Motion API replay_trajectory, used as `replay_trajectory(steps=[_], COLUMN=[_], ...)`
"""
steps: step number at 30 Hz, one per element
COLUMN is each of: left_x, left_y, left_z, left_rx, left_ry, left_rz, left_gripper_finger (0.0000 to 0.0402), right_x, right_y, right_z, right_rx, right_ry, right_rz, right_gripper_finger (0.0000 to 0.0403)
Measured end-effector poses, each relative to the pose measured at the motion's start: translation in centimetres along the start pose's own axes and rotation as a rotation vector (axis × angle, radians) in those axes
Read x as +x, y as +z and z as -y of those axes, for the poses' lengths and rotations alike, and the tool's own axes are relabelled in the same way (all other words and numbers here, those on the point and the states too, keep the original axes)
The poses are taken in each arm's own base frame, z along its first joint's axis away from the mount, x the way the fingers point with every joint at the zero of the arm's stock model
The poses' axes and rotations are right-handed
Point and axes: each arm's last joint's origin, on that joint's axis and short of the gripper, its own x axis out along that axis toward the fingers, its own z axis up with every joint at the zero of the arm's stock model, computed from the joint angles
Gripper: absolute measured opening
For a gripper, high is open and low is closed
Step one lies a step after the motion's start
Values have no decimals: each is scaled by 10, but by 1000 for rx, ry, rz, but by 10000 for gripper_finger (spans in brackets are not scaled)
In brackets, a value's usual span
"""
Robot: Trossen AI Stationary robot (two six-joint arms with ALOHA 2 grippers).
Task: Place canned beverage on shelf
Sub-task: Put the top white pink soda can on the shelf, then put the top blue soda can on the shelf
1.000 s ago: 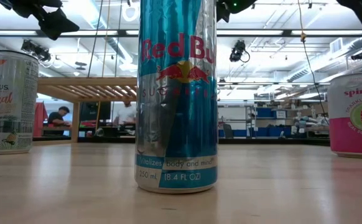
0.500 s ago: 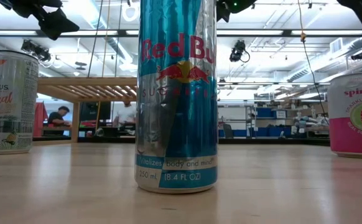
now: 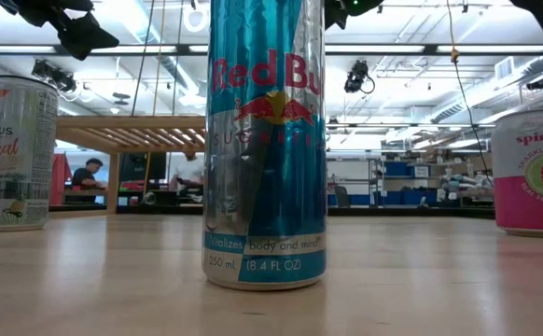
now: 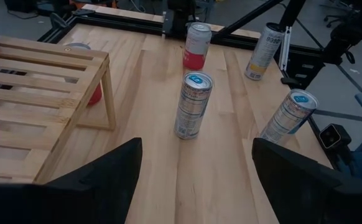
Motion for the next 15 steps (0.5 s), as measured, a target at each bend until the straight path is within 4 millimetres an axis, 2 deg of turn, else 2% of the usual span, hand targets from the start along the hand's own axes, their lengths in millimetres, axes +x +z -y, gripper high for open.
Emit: replay_trajectory(steps=[8, 15], left_x=[0, 0], left_y=[0, 0], left_z=[0, 0], left_rx=[0, -5], left_ry=[0, 0], left_rz=[-1, -2], left_gripper_finger=[314, 314], right_x=[-9, -34], right_y=[6, 20], right_z=[1, 2], right_rx=[-15, -34], right_ry=[6, 17], right_rz=[14, 42], right_gripper_finger=[360, 360])
